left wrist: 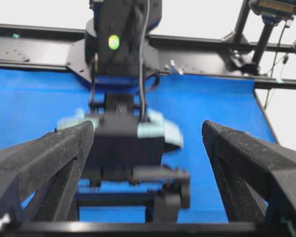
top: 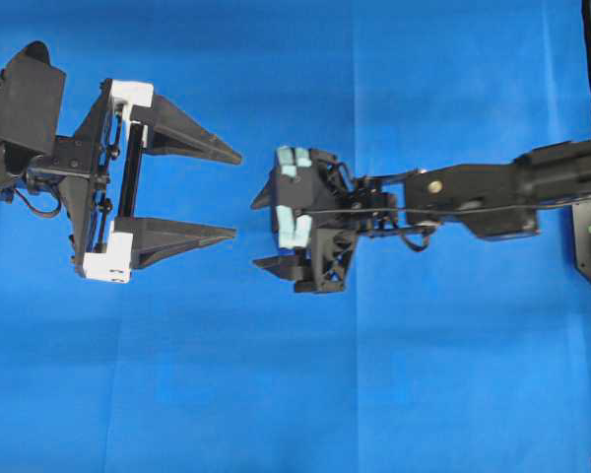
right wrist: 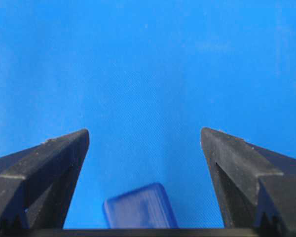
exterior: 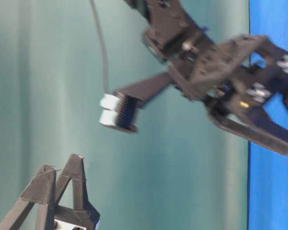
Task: Handover the blue block to the right arm after grasping it with the left arm, then place it in the designated position.
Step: 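Open the right gripper to release the cube and lift away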
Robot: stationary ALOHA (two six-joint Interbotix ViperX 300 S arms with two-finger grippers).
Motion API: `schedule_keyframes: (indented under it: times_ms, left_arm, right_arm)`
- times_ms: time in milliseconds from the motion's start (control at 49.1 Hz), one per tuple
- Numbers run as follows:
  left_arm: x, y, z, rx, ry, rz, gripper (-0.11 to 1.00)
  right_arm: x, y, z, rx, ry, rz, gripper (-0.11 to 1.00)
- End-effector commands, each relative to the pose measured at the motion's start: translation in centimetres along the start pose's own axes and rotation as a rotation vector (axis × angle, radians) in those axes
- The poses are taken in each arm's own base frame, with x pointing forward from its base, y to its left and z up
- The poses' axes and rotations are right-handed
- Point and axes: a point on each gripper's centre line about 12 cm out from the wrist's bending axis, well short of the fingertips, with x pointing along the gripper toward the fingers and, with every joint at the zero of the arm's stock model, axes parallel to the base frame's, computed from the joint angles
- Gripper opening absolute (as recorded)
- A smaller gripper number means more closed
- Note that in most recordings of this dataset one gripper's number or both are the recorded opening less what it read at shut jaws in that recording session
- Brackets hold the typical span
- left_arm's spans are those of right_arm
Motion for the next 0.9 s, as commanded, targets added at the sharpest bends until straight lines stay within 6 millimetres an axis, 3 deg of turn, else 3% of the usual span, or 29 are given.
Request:
schedule_keyframes:
  times_ms: [0, 529, 875]
  left_arm:
    - [0.1, -0.2, 1.3, -0.003, -0.04, -0.005, 0.93]
    - [0.1, -0.2, 1.5, -0.006, -0.044, -0.006, 0.93]
    - [0.1, -0.2, 1.5, -0.004, -0.046, -0.007, 0.93]
  right_arm:
    - [-2.4, 0.4, 2.3, -0.004, -0.06, 0.011, 0.81]
    - [-13.0, 1.0, 5.9, -0.017, -0.161, 0.023, 0.8]
    - [-20.2, 1.0, 6.8, -0.036, -0.272, 0.03, 0.8]
